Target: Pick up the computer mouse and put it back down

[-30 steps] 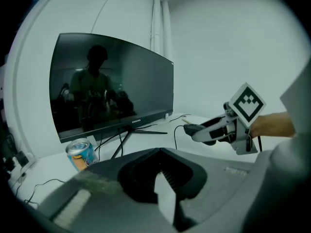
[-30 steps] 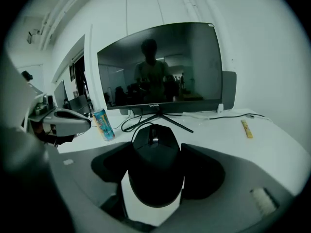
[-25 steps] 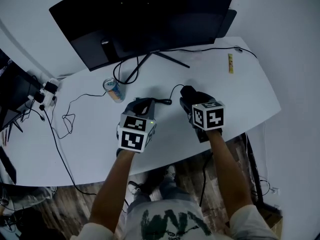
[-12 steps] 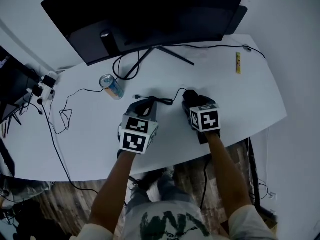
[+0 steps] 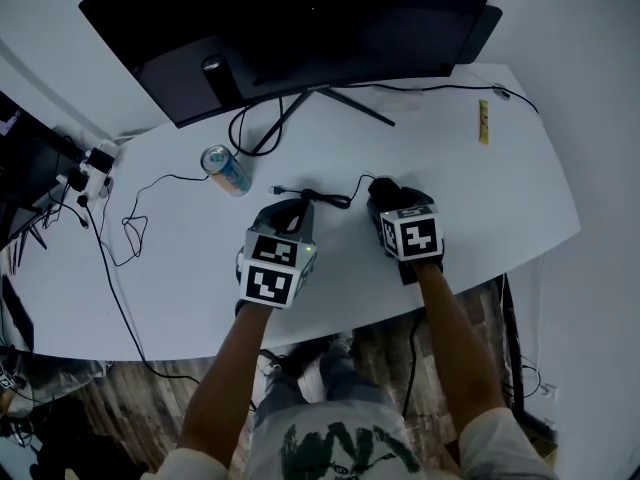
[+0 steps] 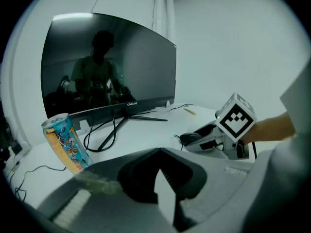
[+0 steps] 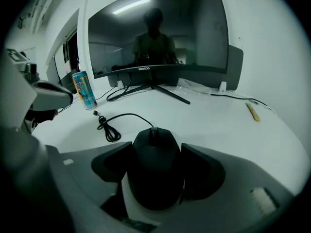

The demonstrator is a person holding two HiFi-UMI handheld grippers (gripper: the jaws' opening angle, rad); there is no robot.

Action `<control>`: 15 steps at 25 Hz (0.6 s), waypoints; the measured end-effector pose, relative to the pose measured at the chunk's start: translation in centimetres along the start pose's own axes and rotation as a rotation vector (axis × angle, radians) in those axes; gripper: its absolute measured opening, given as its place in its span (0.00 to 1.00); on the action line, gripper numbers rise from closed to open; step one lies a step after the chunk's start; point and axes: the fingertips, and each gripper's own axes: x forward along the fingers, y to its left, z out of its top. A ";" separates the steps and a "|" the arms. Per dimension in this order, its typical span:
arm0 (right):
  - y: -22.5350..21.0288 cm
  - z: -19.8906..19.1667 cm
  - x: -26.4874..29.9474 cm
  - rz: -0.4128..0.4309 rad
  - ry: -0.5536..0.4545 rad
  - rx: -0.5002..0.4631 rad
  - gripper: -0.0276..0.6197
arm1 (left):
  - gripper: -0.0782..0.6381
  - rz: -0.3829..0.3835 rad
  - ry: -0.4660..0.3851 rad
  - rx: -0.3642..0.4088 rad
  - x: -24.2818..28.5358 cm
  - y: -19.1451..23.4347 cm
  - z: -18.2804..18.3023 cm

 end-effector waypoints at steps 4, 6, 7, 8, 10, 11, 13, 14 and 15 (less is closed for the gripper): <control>-0.1 0.1 0.0 -0.004 -0.011 0.012 0.54 | 0.11 -0.003 0.002 0.000 -0.1 -0.1 0.0; -0.1 0.4 -0.3 0.001 -0.023 0.027 0.54 | 0.11 -0.002 -0.001 0.001 -0.2 0.0 0.1; -0.1 0.6 -0.4 0.002 -0.030 0.033 0.54 | 0.11 -0.001 -0.003 0.001 -0.2 0.0 0.2; -0.1 0.8 -0.6 0.001 -0.036 0.036 0.54 | 0.11 -0.001 -0.004 0.003 -0.4 0.1 0.2; 0.0 1.4 -1.1 -0.002 -0.048 0.038 0.54 | 0.11 0.001 -0.009 0.012 -0.6 0.1 0.6; 0.1 1.7 -1.4 -0.003 -0.056 0.038 0.54 | 0.11 0.001 -0.011 0.018 -0.9 0.2 0.8; 0.5 2.5 -2.2 -0.004 -0.075 0.039 0.54 | 0.11 -0.002 -0.010 0.026 -1.6 0.2 1.4; 0.8 2.9 -2.7 -0.003 -0.087 0.040 0.54 | 0.11 -0.003 -0.016 0.027 -2.0 0.2 1.8; 1.0 3.4 -3.2 -0.002 -0.100 0.042 0.53 | 0.11 -0.004 -0.032 0.028 -2.2 0.3 2.4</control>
